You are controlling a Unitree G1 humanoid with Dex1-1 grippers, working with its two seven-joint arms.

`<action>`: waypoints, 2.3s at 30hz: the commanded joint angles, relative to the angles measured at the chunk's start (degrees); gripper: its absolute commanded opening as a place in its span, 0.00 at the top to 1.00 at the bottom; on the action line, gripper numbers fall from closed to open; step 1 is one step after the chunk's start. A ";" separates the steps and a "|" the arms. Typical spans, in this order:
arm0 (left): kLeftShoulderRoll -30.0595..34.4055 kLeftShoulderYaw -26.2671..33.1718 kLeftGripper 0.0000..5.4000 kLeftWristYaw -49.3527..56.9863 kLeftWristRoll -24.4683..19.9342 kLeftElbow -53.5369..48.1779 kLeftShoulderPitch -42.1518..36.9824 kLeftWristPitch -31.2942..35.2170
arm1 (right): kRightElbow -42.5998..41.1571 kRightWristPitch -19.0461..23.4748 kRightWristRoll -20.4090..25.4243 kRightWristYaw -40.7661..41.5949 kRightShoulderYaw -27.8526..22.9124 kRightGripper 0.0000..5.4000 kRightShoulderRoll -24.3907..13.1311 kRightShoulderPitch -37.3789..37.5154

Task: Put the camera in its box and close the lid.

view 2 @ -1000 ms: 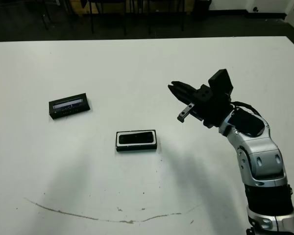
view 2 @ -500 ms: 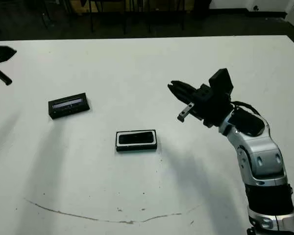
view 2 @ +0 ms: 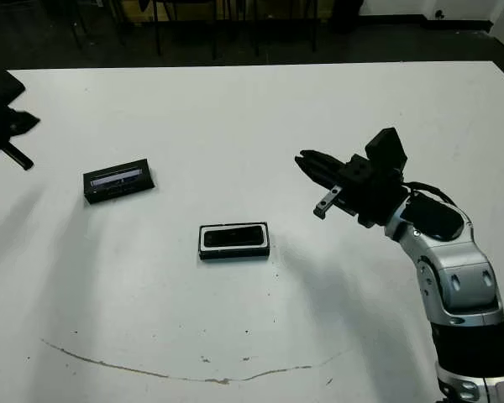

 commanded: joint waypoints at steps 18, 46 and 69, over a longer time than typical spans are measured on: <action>-5.76 -0.90 1.00 2.61 0.19 0.05 8.37 -4.78 | -1.67 0.98 1.28 0.59 0.30 1.00 -1.45 3.17; -9.69 -4.60 1.00 10.56 5.08 3.55 7.98 -8.30 | -1.70 -1.00 2.00 1.93 -0.65 1.00 -1.69 6.34; -7.82 -12.41 1.00 -11.89 10.34 10.21 -2.24 -7.94 | 0.78 -4.91 1.26 3.16 0.12 1.00 -0.94 6.80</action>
